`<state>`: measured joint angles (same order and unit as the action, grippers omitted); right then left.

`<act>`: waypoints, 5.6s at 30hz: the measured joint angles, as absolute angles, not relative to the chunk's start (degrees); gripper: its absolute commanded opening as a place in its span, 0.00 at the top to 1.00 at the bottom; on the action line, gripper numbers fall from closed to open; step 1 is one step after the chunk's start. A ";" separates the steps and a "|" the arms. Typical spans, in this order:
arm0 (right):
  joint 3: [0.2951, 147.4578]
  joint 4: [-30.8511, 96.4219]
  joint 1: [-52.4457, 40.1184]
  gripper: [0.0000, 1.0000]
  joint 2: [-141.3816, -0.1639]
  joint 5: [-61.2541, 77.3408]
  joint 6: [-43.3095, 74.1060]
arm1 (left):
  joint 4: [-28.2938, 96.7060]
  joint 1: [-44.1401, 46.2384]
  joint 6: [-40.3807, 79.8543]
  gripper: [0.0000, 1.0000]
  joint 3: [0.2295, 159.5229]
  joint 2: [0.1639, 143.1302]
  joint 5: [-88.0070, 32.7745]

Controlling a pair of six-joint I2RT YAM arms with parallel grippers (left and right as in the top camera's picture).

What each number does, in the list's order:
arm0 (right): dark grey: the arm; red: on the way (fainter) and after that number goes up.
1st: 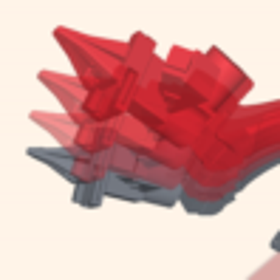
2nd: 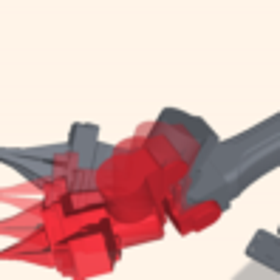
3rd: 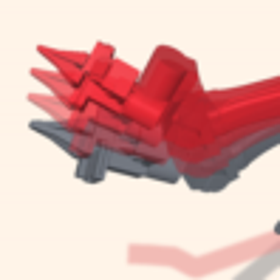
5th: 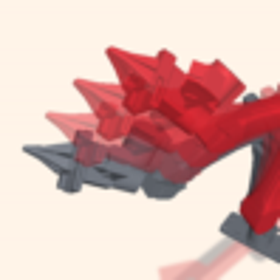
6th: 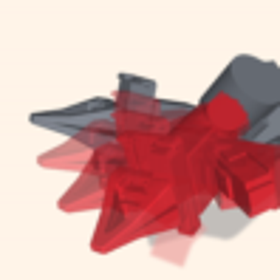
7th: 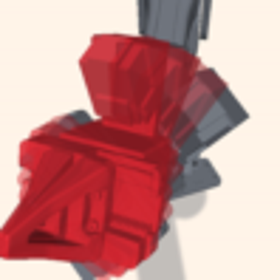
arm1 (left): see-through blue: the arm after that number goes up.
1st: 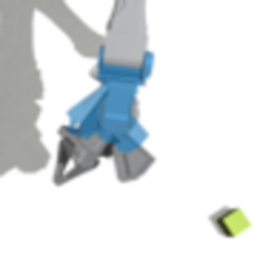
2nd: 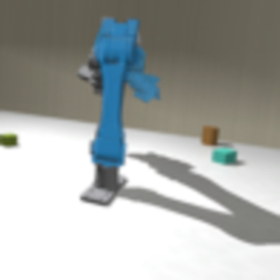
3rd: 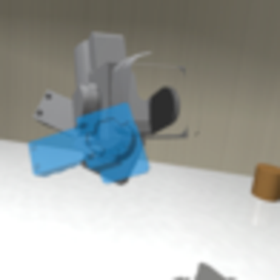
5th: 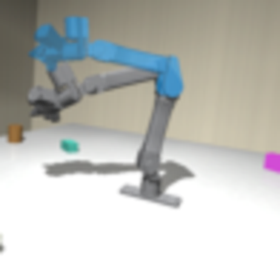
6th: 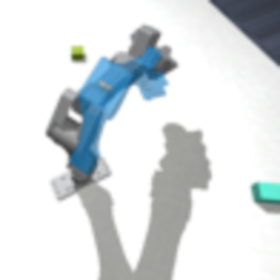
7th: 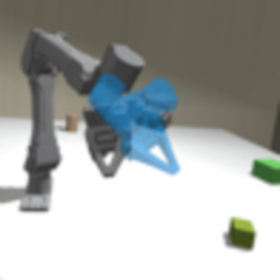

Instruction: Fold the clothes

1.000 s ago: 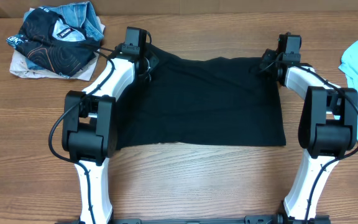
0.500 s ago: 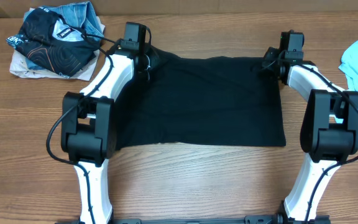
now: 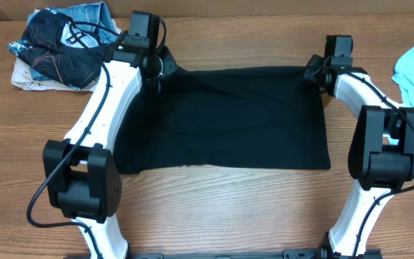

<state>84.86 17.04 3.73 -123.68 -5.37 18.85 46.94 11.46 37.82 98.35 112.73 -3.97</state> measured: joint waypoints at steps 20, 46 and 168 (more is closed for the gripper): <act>85.76 27.64 4.84 0.96 -122.72 -5.08 23.59 | 66.65 11.64 38.63 0.96 98.41 112.29 3.90; 86.78 39.46 8.84 0.96 -108.16 -7.22 25.30 | 71.50 10.07 38.92 0.73 98.41 112.29 11.77; 86.78 56.14 11.64 0.96 -108.16 -4.67 28.29 | 89.38 8.73 25.04 0.96 98.83 113.36 -8.97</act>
